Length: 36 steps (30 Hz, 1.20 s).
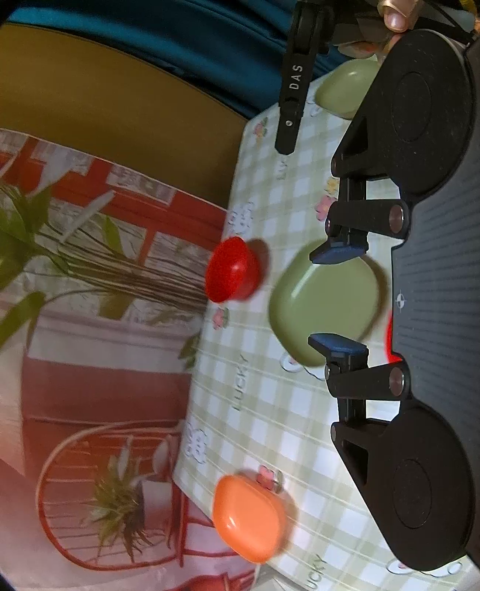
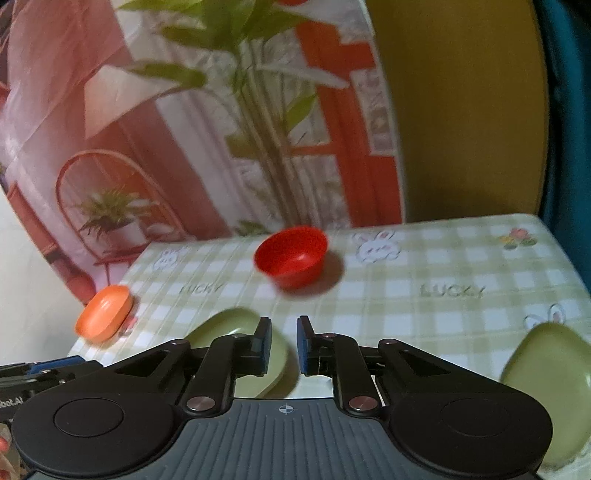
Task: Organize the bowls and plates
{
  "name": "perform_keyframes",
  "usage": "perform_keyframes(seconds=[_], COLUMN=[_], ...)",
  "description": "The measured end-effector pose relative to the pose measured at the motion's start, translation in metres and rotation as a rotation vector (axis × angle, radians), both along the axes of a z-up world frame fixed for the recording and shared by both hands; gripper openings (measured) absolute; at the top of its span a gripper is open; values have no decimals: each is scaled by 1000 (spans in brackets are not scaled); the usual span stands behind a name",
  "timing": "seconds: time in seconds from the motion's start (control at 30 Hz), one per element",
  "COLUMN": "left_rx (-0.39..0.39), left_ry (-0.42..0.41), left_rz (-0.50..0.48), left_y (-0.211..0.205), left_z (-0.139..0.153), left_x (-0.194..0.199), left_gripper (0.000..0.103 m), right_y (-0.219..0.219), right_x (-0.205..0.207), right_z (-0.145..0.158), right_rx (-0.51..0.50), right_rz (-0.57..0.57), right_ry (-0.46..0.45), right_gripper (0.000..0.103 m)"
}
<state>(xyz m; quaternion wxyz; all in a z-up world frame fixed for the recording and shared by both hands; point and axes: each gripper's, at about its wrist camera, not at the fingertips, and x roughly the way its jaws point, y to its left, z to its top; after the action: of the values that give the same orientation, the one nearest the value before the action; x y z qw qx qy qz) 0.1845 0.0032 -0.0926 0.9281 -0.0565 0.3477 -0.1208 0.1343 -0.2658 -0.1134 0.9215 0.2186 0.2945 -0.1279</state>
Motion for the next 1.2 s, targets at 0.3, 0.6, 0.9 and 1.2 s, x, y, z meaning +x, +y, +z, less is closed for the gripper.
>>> perform_keyframes(seconds=[0.3, 0.6, 0.9, 1.2], left_rx=[-11, -39, -127, -190], left_ry=[-85, -92, 6, 103], left_rz=[4, 32, 83, 85], left_y=[-35, -57, -49, -37], left_z=[2, -23, -67, -96], left_x=[39, 121, 196, 229], left_gripper=[59, 63, 63, 57], right_y=[-40, -73, -79, -86], right_x=[8, 58, 135, 185], right_z=[-10, -46, -78, -111], right_rx=[-45, -3, 31, 61], right_rz=[-31, -44, 5, 10], right_ry=[-8, 1, -3, 33], right_gripper=[16, 17, 23, 25])
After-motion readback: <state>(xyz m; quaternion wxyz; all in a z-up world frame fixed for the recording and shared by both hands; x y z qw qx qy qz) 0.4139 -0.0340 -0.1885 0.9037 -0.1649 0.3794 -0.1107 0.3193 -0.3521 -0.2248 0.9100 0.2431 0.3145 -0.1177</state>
